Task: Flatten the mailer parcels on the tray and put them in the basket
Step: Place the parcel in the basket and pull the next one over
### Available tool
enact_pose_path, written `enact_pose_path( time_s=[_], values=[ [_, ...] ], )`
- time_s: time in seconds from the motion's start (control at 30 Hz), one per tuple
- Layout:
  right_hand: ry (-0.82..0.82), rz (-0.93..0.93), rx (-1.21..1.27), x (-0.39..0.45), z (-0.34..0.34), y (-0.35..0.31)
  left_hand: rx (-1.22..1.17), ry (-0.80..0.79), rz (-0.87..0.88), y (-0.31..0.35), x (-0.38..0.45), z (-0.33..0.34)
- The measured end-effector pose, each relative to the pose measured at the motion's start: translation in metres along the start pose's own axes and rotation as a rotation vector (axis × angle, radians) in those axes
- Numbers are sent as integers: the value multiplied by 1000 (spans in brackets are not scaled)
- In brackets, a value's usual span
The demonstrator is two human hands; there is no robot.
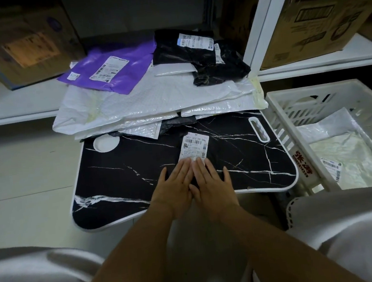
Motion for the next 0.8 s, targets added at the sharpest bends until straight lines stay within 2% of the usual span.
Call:
enact_pose_path(
  time_s=[0.2, 0.3, 0.37, 0.53, 0.6, 0.73, 0.8],
  values=[
    [-11, 12, 54, 1, -5, -1, -85, -20, 3, -1, 1, -5],
    [90, 48, 171, 10, -23, -1, -226, 34, -55, -6, 13, -18],
    [142, 51, 160, 20, -33, 1, -229, 86, -89, -11, 29, -29],
    [-122, 119, 125, 40, -27, 15, -54, 117, -99, -14, 52, -43],
    [-183, 114, 88, 47, -25, 20, -22, 75, -81, -13, 56, -38],
    [-220, 121, 27, 55, -26, 33, -141, -180, -61, -19, 63, -20],
    [-219, 140, 18, 56, -25, 36, -162, -204, -69, -21, 64, -19]
  ],
)
Point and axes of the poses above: each hand's wrist, its own x-axis towards the middle knuckle, its own z-axis out of the palm, y = z × x, the point moved 7 cm from there along x, towards the middle knuckle, and after that the axes turned 9 degrees about x, right-handed, at the moved point
